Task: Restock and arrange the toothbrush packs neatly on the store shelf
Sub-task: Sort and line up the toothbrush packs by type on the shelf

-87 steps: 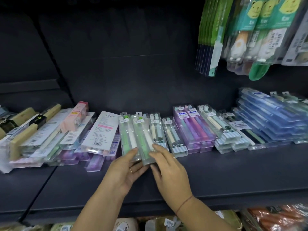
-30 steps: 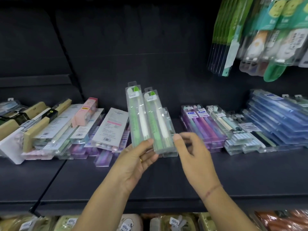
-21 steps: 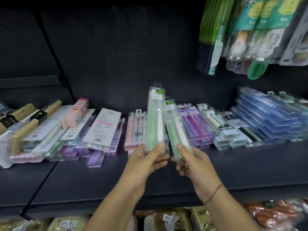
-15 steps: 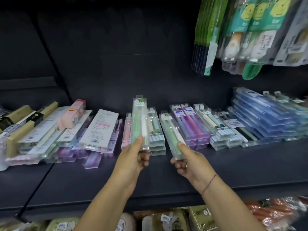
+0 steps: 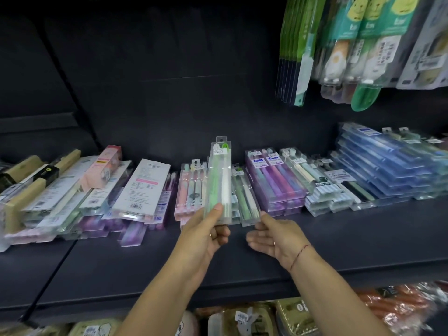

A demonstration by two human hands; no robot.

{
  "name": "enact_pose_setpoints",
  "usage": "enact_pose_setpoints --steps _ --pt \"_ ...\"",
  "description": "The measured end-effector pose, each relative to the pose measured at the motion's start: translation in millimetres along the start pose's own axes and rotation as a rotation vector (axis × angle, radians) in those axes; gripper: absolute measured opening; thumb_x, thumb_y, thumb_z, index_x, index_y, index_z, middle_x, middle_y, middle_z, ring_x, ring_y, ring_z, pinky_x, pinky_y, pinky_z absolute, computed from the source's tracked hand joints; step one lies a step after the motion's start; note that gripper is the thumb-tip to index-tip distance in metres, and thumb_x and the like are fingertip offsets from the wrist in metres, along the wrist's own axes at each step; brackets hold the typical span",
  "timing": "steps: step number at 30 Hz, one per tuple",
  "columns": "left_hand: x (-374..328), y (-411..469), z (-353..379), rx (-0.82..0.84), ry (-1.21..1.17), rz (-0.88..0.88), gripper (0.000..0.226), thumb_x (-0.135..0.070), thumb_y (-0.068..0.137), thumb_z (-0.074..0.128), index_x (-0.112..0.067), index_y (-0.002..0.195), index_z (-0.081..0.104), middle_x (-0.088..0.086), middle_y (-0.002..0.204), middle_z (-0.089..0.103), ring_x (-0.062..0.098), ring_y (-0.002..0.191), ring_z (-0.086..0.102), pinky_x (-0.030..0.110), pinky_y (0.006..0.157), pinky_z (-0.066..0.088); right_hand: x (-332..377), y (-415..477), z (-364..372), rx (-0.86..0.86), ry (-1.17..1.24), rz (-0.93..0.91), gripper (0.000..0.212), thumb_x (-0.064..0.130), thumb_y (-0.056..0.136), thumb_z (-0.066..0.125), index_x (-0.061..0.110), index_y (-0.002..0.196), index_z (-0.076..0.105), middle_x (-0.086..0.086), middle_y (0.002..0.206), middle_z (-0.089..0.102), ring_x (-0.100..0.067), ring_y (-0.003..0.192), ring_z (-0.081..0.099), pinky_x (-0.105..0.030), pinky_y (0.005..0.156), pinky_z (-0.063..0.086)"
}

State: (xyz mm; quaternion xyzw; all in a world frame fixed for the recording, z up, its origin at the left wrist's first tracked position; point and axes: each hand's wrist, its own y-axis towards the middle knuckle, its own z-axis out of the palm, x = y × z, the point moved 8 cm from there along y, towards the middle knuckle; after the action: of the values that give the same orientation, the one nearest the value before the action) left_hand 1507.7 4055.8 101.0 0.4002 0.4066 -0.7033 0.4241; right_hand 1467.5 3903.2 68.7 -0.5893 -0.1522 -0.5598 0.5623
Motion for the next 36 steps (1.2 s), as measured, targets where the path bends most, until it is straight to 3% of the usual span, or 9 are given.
enact_pose_setpoints --steps 5,9,12,14,18,22,28,32,36 --pt "3 -10 18 0.099 0.038 0.082 0.033 -0.029 0.085 0.064 -0.006 0.109 0.063 0.003 0.085 0.072 0.015 0.076 0.064 0.027 0.072 0.053 6 -34 19 0.181 -0.186 -0.109 0.043 0.049 0.092 0.056 0.008 0.101 0.068 -0.005 0.079 0.070 -0.013 0.059 0.059 -0.023 0.051 0.043" --pt "4 -14 25 0.087 0.238 0.169 0.047 -0.048 0.082 0.056 -0.009 0.107 0.064 0.007 0.091 0.073 0.018 0.084 0.068 0.028 0.079 0.055 16 -42 22 0.185 -0.205 -0.199 0.026 0.032 0.091 0.064 0.007 0.098 0.067 -0.005 0.076 0.066 -0.012 0.060 0.056 -0.023 0.052 0.042" --pt "-2 -13 22 0.007 0.532 0.283 0.049 -0.058 0.084 0.041 -0.019 0.096 0.067 0.001 0.087 0.069 0.002 0.075 0.063 0.016 0.073 0.049 27 -36 14 0.132 -0.081 -0.205 0.018 0.022 0.094 0.062 0.006 0.087 0.065 -0.005 0.067 0.067 -0.012 0.054 0.058 -0.024 0.050 0.047" --pt "-12 -12 18 -0.084 0.860 0.466 0.048 -0.057 0.090 0.038 -0.024 0.111 0.065 -0.009 0.100 0.058 -0.004 0.088 0.056 0.011 0.080 0.043 31 -30 11 0.104 -0.078 -0.201 0.019 0.021 0.094 0.062 0.002 0.090 0.064 -0.008 0.064 0.066 -0.014 0.054 0.061 -0.024 0.050 0.052" --pt "-32 -4 3 -0.288 1.191 0.756 0.048 -0.041 0.097 0.047 -0.023 0.142 0.047 -0.004 0.135 0.045 0.014 0.125 0.041 0.042 0.109 0.034 27 -19 6 0.040 -0.012 -0.160 0.022 0.020 0.095 0.061 -0.002 0.090 0.059 -0.012 0.060 0.064 -0.015 0.049 0.062 -0.024 0.048 0.055" --pt "-17 15 1 -0.158 1.353 0.638 0.059 -0.048 0.100 0.037 -0.032 0.154 0.020 -0.009 0.158 0.026 0.009 0.146 0.017 0.034 0.119 -0.002 16 -11 1 -0.003 0.075 -0.124 0.031 0.018 0.093 0.064 -0.010 0.106 0.058 -0.015 0.063 0.063 -0.015 0.048 0.063 -0.024 0.046 0.054" --pt "-14 17 1 -0.099 1.385 0.607 0.059 -0.051 0.100 0.036 -0.035 0.154 0.018 -0.011 0.158 0.027 0.009 0.148 0.014 0.036 0.121 -0.003 3 -7 -1 -0.027 0.197 -0.164 0.020 0.004 0.094 0.060 -0.010 0.108 0.058 -0.025 0.097 0.068 -0.024 0.084 0.071 -0.034 0.082 0.058" --pt "-49 12 -27 -0.347 1.294 0.707 0.057 -0.045 0.099 0.048 -0.022 0.150 0.036 0.003 0.156 0.034 0.023 0.147 0.021 0.040 0.122 0.008 -6 -15 8 -0.041 0.238 -0.153 0.012 0.002 0.098 0.052 -0.006 0.106 0.057 -0.026 0.105 0.066 -0.032 0.098 0.067 -0.037 0.085 0.053" --pt "-67 17 -96 -0.583 1.550 0.592 0.064 -0.050 0.098 0.044 -0.017 0.151 0.034 0.010 0.161 0.022 0.029 0.151 0.010 0.046 0.120 0.002 -11 -32 37 0.021 0.087 -0.209 0.010 -0.001 0.095 0.053 -0.001 0.104 0.059 -0.022 0.098 0.068 -0.027 0.087 0.068 -0.030 0.073 0.056"
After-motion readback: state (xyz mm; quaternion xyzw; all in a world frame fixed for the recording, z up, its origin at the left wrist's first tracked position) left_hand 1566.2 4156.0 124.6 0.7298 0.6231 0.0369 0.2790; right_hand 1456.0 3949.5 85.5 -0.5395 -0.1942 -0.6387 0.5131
